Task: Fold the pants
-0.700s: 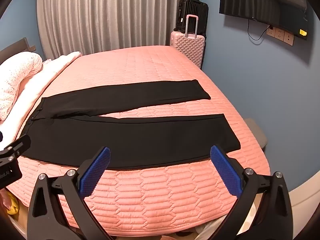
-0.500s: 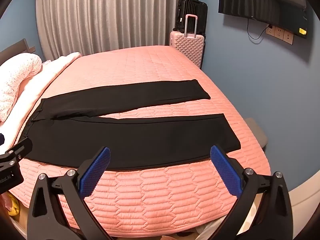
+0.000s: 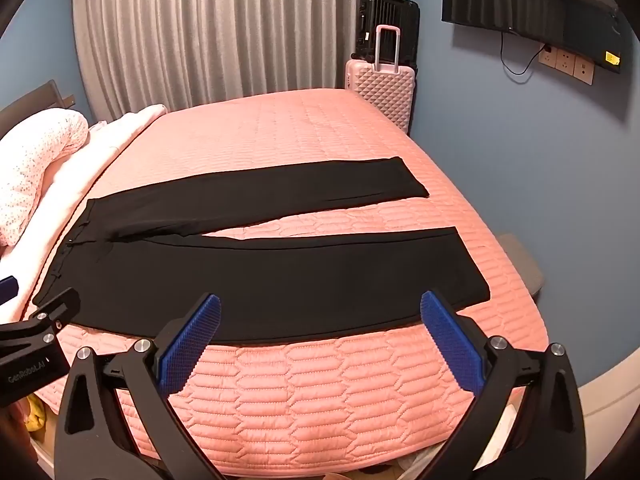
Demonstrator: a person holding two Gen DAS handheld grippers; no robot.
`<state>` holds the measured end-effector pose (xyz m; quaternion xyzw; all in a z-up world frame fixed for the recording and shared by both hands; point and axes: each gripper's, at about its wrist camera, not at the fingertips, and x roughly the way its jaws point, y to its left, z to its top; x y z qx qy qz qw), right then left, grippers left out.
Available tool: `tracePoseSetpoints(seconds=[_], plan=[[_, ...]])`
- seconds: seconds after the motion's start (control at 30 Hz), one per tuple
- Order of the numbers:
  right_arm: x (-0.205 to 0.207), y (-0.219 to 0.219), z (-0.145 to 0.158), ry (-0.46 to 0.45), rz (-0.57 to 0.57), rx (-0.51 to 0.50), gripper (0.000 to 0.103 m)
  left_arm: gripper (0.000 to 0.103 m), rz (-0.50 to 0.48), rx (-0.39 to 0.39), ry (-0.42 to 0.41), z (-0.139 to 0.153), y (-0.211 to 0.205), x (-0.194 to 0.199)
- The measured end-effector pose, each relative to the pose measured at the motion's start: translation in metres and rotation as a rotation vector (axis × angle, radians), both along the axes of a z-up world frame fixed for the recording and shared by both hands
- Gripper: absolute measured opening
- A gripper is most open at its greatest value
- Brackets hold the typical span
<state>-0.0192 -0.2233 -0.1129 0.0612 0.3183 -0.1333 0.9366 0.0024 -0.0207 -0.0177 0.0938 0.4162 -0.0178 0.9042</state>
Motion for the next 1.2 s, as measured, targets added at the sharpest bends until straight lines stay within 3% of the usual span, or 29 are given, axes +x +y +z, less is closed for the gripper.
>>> tracePoseSetpoints(seconds=[0.2,0.33,0.6,0.77,0.93,1.1,1.2], plan=[[0.001,0.001,0.004,-0.002,-0.003,0.001,0.098,0.098,0.012,0.000,0.006,0.003,0.004,0.004],[0.001,0.004,0.005,-0.004,0.003,-0.001,0.098,0.097,-0.007,-0.050,-0.006,0.006,0.009,0.003],[0.001,0.006,0.006,-0.012,0.009,0.001,0.098,0.097,0.010,-0.079,-0.051,0.012,0.021,0.002],[0.001,0.009,0.006,-0.012,0.019,0.001,0.098,0.097,-0.006,-0.062,-0.085,0.013,0.021,-0.003],[0.001,0.011,0.007,-0.015,0.024,-0.004,0.098,0.097,0.015,-0.065,-0.058,0.011,0.024,-0.001],[0.001,0.010,0.008,-0.013,0.022,0.003,0.098,0.097,0.042,-0.071,0.051,0.002,0.030,0.011],[0.001,0.011,0.009,-0.015,0.025,0.002,0.098,0.097,0.025,-0.059,0.027,0.004,0.031,0.008]])
